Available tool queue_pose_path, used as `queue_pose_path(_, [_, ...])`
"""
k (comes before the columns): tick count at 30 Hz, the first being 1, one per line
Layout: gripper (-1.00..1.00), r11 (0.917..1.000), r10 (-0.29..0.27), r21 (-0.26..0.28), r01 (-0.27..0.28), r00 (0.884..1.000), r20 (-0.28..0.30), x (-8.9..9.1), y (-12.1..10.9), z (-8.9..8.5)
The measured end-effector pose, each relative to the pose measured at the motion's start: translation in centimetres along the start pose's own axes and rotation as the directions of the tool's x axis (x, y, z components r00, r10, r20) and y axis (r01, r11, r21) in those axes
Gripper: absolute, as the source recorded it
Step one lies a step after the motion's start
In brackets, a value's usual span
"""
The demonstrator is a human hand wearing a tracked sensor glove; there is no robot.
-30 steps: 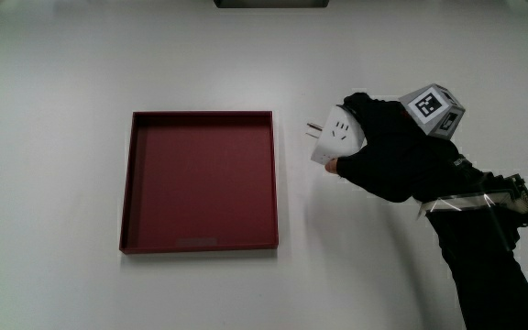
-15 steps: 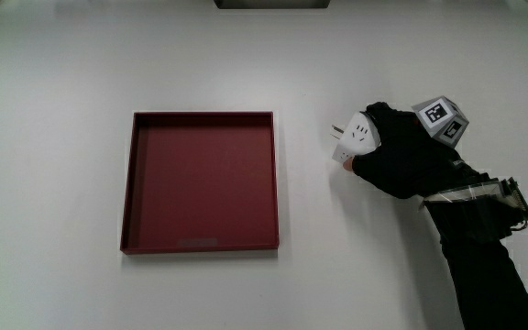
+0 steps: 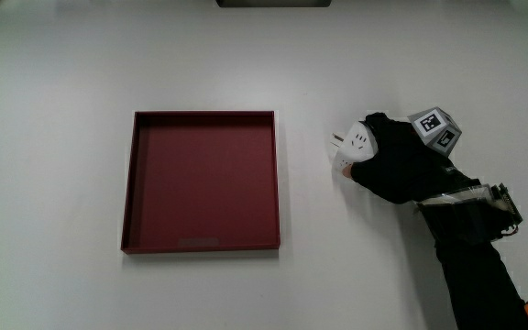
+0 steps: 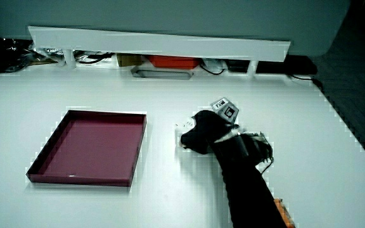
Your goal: Place socket
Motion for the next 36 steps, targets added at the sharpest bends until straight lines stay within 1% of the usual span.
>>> queue_pose_path(1, [0.0,0.9998,-0.021,0.003,0.021,1.0,0.009,0.7,0.4,-0.2])
queue_pose_path(2, [0.0,1.0,-0.002,-0.003,0.002,1.0,-0.011,0.4,0.2,-0.1])
queue_pose_path(3, [0.0,0.9999,-0.01,0.005,0.01,1.0,-0.012,0.5,0.2,-0.1])
queue_pose_path(4, [0.0,1.0,-0.003,0.006,0.003,1.0,-0.004,0.5,0.2,-0.2])
queue_pose_path(5, [0.0,0.9999,-0.009,0.01,0.009,1.0,-0.001,0.4,0.1,-0.1])
queue_pose_path(6, [0.0,1.0,-0.001,0.004,0.001,1.0,-0.009,0.3,0.1,-0.2])
queue_pose_path(7, [0.0,1.0,-0.005,0.003,0.005,1.0,-0.003,0.4,0.2,-0.2])
queue_pose_path(8, [0.0,0.9999,-0.017,0.0,0.017,1.0,-0.011,0.6,0.2,-0.2])
queue_pose_path(9, [0.0,0.9999,-0.012,-0.009,0.012,1.0,-0.014,0.6,0.1,-0.2])
queue_pose_path(10, [0.0,0.9965,-0.034,-0.078,0.03,0.998,-0.048,0.6,0.2,-0.3])
queue_pose_path(11, [0.0,0.9999,-0.015,-0.003,0.015,1.0,-0.005,0.5,0.1,-0.3])
queue_pose_path(12, [0.0,0.9998,-0.02,-0.007,0.02,1.0,0.002,0.5,0.2,-0.3])
queue_pose_path(13, [0.0,0.9997,-0.018,-0.017,0.018,1.0,-0.002,0.5,0.1,-0.4])
queue_pose_path(14, [0.0,0.9996,-0.026,-0.011,0.026,1.0,0.002,0.7,0.3,-0.4])
queue_pose_path(16, [-0.12,0.9995,-0.023,-0.023,0.023,1.0,0.009,0.5,0.1,-0.5])
queue_pose_path(18, [-0.25,0.999,-0.018,-0.04,0.02,0.999,0.044,0.2,-0.1,-0.5])
queue_pose_path(19, [-0.31,0.9991,-0.018,-0.036,0.02,0.998,0.056,-0.2,-0.3,-0.4])
queue_pose_path(20, [-0.38,0.9928,-0.043,-0.111,0.045,0.999,0.017,-0.2,-0.4,-0.4])
queue_pose_path(21, [-0.44,0.9994,-0.008,-0.034,0.011,0.997,0.082,-0.7,-0.7,-0.2])
queue_pose_path(25, [-0.69,0.9997,0.003,-0.025,0.002,0.986,0.168,-2.3,-2.1,0.3])
queue_pose_path(26, [-0.75,0.9996,0.018,-0.025,-0.014,0.982,0.19,-3.0,-2.7,0.4])
queue_pose_path(27, [-0.81,0.9995,0.03,-0.019,-0.026,0.973,0.227,-4.0,-3.3,0.4])
queue_pose_path(28, [-0.88,0.9999,0.015,-0.001,-0.016,0.955,0.295,-4.2,-3.5,0.2])
queue_pose_path(29, [-0.94,0.9998,0.021,-0.013,-0.018,0.944,0.329,-4.8,-4.0,0.0])
queue_pose_path(30, [-1.0,0.9997,0.024,-0.007,-0.023,0.929,0.37,-5.5,-4.6,-0.2])
queue_pose_path(32, [-1.0,0.9996,0.022,0.009,-0.029,0.896,0.444,-6.5,-6.0,-0.6])
queue_pose_path(33, [-1.0,0.9993,0.036,-0.007,-0.037,0.895,0.444,-7.0,-6.7,-0.6])
queue_pose_path(34, [-1.0,0.9992,0.039,-0.008,-0.04,0.888,0.457,-7.4,-7.3,-0.7])
queue_pose_path(35, [-1.0,0.9965,0.081,-0.018,-0.082,0.887,0.455,-8.9,-8.8,-0.4])
queue_pose_path(36, [-1.0,0.9952,0.095,-0.025,-0.094,0.883,0.459,-9.2,-9.5,-0.4])
